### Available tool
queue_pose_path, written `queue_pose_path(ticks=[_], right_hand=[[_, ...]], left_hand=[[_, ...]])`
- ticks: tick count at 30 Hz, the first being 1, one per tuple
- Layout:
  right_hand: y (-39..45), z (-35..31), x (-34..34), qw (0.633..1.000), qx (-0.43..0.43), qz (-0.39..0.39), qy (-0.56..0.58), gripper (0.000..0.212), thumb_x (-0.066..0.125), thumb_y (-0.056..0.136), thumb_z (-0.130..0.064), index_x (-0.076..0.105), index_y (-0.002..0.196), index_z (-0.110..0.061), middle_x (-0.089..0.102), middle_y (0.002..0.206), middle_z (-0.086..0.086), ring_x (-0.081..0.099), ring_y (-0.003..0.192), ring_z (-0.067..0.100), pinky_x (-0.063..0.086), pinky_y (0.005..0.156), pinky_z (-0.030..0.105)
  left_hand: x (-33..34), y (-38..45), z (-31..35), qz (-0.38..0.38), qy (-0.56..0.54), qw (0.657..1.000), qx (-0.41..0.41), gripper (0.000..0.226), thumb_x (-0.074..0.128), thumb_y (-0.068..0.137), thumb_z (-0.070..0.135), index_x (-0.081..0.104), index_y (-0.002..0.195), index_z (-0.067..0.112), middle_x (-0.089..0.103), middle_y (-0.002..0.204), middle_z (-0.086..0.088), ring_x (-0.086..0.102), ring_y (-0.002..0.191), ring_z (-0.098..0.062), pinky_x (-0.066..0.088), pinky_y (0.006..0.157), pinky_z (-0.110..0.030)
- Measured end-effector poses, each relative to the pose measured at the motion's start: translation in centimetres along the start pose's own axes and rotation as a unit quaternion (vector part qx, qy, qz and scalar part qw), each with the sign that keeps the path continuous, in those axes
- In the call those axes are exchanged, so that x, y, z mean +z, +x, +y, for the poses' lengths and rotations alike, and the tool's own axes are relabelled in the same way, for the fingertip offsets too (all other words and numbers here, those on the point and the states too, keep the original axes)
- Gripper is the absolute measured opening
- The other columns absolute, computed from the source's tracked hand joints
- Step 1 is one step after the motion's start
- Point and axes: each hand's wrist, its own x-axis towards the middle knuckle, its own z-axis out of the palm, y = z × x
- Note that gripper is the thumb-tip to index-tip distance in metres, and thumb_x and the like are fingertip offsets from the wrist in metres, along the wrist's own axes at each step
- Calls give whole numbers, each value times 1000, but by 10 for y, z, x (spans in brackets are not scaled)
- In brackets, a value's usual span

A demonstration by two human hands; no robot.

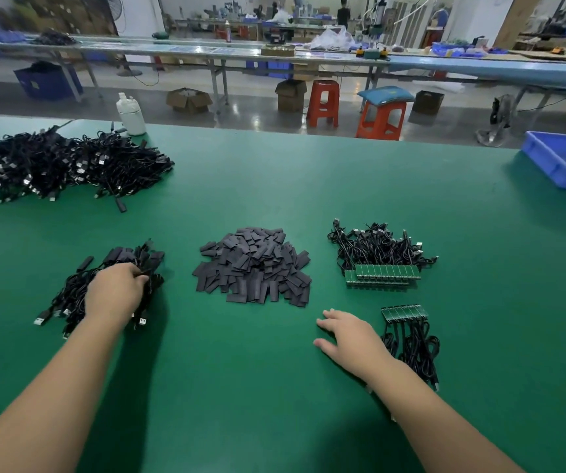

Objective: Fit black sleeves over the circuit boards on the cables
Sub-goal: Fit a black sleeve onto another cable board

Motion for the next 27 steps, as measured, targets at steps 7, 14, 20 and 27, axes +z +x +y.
queue_pose_path(ticks=[7, 14, 20, 27], right_hand=[[0, -1, -2, 1000, 1, -18, -12, 57, 51, 99, -48, 40, 151, -28, 27, 162, -9, 22, 149, 8, 35, 116, 34], [-4, -3, 0, 999, 0, -33, -29, 60, 46, 101, -48, 32, 155, -27, 21, 164, -8, 16, 151, 8, 35, 116, 34], [-5, -5, 0, 998, 5, -42, -35, 60, 45, 101, -46, 30, 156, -26, 20, 164, -7, 16, 151, 9, 34, 117, 35], [-5, -4, -2, 999, 1, -39, -21, 50, 43, 103, -35, 40, 151, -22, 29, 162, -4, 25, 149, 13, 32, 117, 36]], left_hand=[[1, 13, -13, -7, 26, 998, -62, 23, 62, 91, 29, 67, 110, 17, 63, 102, -13, 61, 88, -35, 53, 71, -38], [12, -16, 46, 75, -95, 991, 60, 37, 60, 92, 18, 59, 129, 13, 53, 118, -13, 57, 80, -24, 52, 68, -38], [46, -94, 138, 66, -215, 952, 206, 41, 63, 90, 17, 59, 130, 13, 53, 127, -11, 54, 110, -23, 47, 98, -37], [98, -176, 193, -76, -269, 938, 203, 40, 53, 93, 20, 57, 133, 17, 50, 123, -2, 54, 104, -21, 45, 94, -33]])
